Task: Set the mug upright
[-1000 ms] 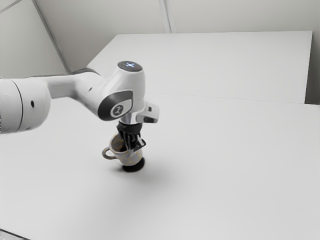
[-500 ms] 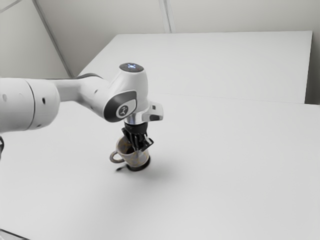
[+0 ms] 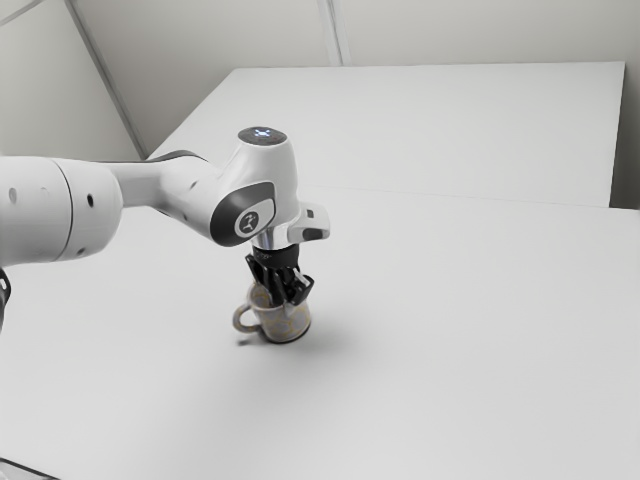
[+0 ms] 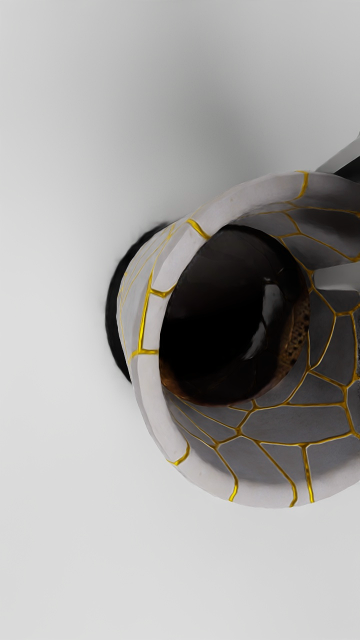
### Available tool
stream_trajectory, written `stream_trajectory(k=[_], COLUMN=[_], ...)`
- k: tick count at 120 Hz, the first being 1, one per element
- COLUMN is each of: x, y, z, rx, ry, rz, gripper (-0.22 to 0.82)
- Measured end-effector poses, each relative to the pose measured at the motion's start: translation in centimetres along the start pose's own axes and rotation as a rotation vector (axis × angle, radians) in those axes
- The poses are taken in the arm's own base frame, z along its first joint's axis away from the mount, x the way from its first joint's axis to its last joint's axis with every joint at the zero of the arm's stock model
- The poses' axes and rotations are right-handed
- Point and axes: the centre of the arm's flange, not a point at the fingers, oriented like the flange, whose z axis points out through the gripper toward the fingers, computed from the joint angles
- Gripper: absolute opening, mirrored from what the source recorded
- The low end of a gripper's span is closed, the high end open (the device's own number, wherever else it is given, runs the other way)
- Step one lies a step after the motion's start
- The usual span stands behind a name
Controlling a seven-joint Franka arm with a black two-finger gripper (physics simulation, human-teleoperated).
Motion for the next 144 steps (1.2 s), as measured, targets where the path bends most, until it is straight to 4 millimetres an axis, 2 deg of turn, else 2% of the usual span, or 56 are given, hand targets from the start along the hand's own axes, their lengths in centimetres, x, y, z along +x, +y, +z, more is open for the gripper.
stream_trajectory(k=[13,36,52,60,69,83,98,106,113,127,144], x=[-0.1,-0.8,0.5,2.0,3.1,3.1,3.1,3.0,3.9,4.5,4.0], y=[-0.1,-0.7,-1.4,-2.0,-3.2,-6.4,-9.5,-10.4,-11.3,-13.3,-14.0], z=[-0.6,-4.3,-7.8,-10.2,-12.3,-13.6,-18.4,-19.7,-21.0,-21.6,-23.0], rx=[-0.003,-0.01,-0.007,0.0,0.006,-0.001,-0.006,-0.006,-0.006,-0.038,-0.054], ry=[0.007,0.074,0.141,0.172,0.195,0.195,0.247,0.236,0.228,0.193,0.183], rz=[-0.004,-0.017,-0.024,-0.025,-0.03,-0.055,-0.071,-0.07,-0.071,-0.078,-0.059], gripper=[0.2,0.36,0.42,0.45,0.49,0.53,0.55,0.56,0.57,0.57,0.58])
